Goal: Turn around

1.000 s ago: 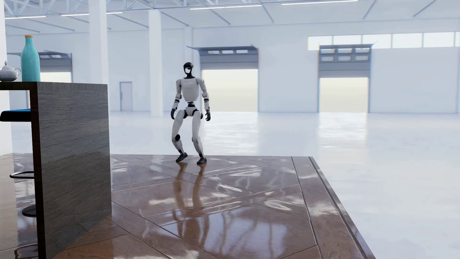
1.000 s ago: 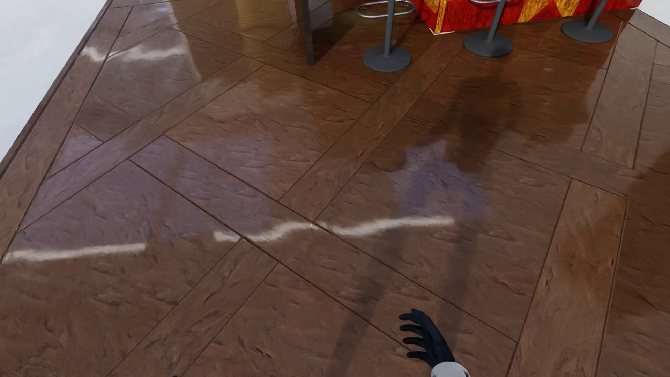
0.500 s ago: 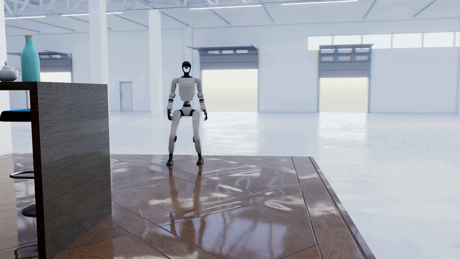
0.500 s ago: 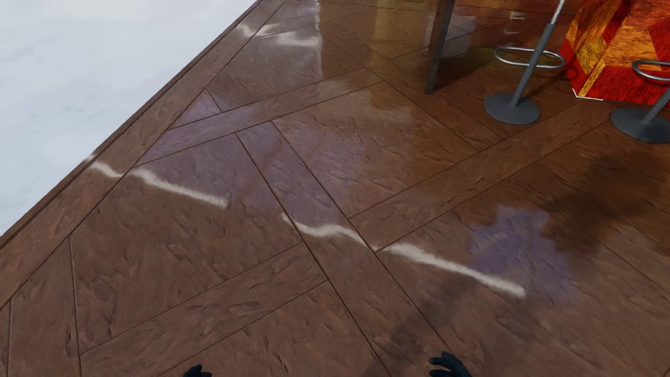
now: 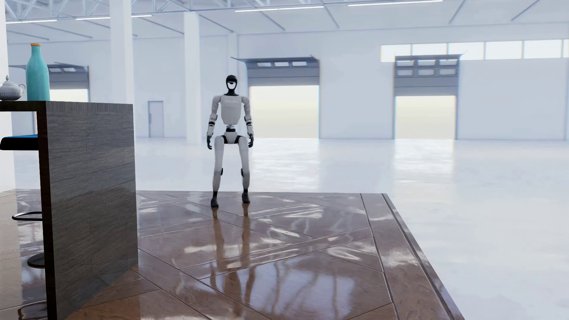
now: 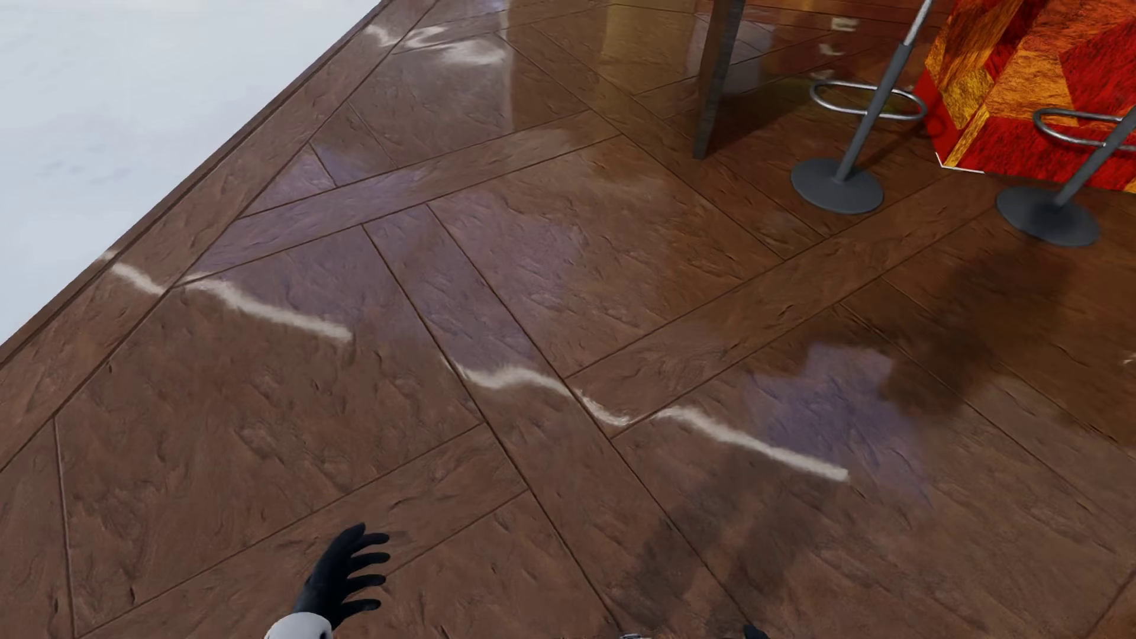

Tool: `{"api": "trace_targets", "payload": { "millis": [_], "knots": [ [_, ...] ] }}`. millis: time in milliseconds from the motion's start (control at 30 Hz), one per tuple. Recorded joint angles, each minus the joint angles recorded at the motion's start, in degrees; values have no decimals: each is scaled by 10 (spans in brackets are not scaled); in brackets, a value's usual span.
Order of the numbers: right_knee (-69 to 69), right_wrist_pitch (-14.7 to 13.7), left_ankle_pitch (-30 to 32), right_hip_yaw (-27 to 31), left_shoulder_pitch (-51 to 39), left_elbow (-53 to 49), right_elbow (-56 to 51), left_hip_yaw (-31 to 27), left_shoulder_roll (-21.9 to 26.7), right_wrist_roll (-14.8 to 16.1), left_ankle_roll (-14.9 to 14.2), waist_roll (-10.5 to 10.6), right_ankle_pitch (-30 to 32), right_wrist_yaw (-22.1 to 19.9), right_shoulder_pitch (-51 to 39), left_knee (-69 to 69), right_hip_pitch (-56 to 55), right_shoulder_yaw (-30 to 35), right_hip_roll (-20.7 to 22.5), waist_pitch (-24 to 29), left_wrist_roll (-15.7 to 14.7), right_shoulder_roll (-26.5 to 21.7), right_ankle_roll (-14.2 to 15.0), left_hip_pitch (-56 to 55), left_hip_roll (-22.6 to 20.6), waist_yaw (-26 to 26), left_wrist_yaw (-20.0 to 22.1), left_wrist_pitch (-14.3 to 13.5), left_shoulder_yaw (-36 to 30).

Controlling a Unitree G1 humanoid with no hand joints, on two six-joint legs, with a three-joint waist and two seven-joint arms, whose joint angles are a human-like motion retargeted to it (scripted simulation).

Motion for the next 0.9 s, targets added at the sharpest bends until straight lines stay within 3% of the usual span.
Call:
{"api": "trace_targets", "payload": {
  "millis": [33, 100, 133, 167, 200, 233, 267, 300, 333, 400, 433, 467, 533, 567, 633, 667, 733, 833, 900],
  "knots": [
    [-11, 3, 6, -1, -8, 3, -7, -1, 9, 13, -10, 7, 6, -7, 7, -6, 6, -5, 2, 3, -7, 9, -2, 3, 2, -9, -24, -16, -5],
    [-30, -3, -30, -7, 4, 3, -6, -7, 7, 3, -25, 32, 17, -12, -11, -68, 8, -10, 5, 5, -12, 2, 0, 29, 7, -7, -53, -27, 2],
    [-35, -11, -48, -9, 20, 4, -16, -4, 17, -9, -12, 37, 20, -13, -21, -112, 7, -10, 4, 6, -11, 9, 0, 48, 8, -2, -59, -23, 2],
    [-46, -22, -40, -10, 41, -6, -21, -3, 30, -23, 35, 39, 27, -10, -25, -124, 8, -3, 7, 5, -6, 6, -1, 50, 9, 6, -58, -11, 3],
    [-57, -33, -35, -11, 41, 1, -12, -5, 27, -33, 49, 37, 32, -3, -31, -132, 10, -3, 3, 4, 3, -5, -2, 49, 5, 13, -50, 3, 2],
    [-57, -39, -27, -15, 40, -3, -12, -9, 21, -46, 30, 32, 31, 1, -31, -141, 12, -13, -1, 6, 14, -2, -6, 53, 2, 14, -39, 15, 0],
    [-59, -39, -26, -15, 47, -8, -16, -9, 13, -62, 17, 25, 33, 2, -29, -141, 11, -4, -3, 4, 23, -1, -1, 51, 2, 9, -29, 17, -1],
    [-53, -33, -23, -15, 29, 8, -10, -10, 7, -72, 35, 16, 30, 3, -27, -135, 10, 0, -4, 6, 28, 9, -2, 49, -1, 6, -22, 12, -7],
    [-48, -22, -19, -16, 17, 2, -2, -12, 3, -76, 32, 7, 28, 7, -26, -124, 11, 5, -6, 11, 29, 9, -2, 46, -4, 6, -20, 4, -14],
    [-62, 11, -14, -14, 23, 6, -8, -15, 1, -68, 3, 6, 38, 15, -25, -112, 13, -10, 2, 9, 23, 2, -4, 37, 4, 1, -29, -27, -11],
    [-72, 24, -26, -14, 25, 5, -21, -15, 12, -62, 7, 9, 45, 17, -21, -142, 11, -10, 8, 3, 21, 1, -5, 48, 9, -4, -39, -29, -8],
    [-85, 28, -19, -14, 22, 7, -13, -13, 24, -52, 34, 6, 52, 18, -16, -156, 14, -5, 7, -1, 21, -6, -4, 51, 7, -4, -49, -28, 0],
    [-77, 25, -15, -11, 20, 0, -8, -11, 23, -37, 19, 3, 50, 4, -21, -125, 13, 0, 6, 7, 20, 3, -3, 39, 7, 1, -56, -29, 1],
    [-74, 20, -19, -10, 27, 10, -7, -9, 19, -31, 29, 7, 50, 0, -23, -115, 8, 4, 8, 5, 19, 1, -1, 32, 8, 5, -57, -34, 0],
    [-43, 16, -33, -15, 28, 17, -13, -11, 24, -39, 27, 1, 24, 0, -37, -121, 0, 17, 8, 12, 6, 9, -30, 41, 8, 0, -54, -21, 5],
    [-32, 13, -32, -21, 23, 18, -11, -16, 18, -44, 28, -1, 3, 8, -35, -122, -3, 11, 2, 9, -6, -6, -30, 41, 4, 4, -48, -17, 3],
    [-36, 1, -17, -15, 16, 0, -8, -15, 11, -50, 25, -3, 34, 9, -23, -64, -2, -5, 2, 6, -22, -6, -3, 12, 3, 24, -39, -2, -6],
    [-65, -13, -24, -14, 38, 6, -15, -7, 15, -40, 29, 11, 47, 8, -22, -126, 6, -7, 4, -3, -1, 2, -5, 39, 8, 3, -35, -8, -2],
    [-74, -20, -16, -17, 33, 6, -10, -9, 10, -42, 30, 16, 46, 7, -23, -136, 13, -8, 3, -1, 11, -4, -22, 44, 7, -6, -30, -2, 5]
  ]
}}
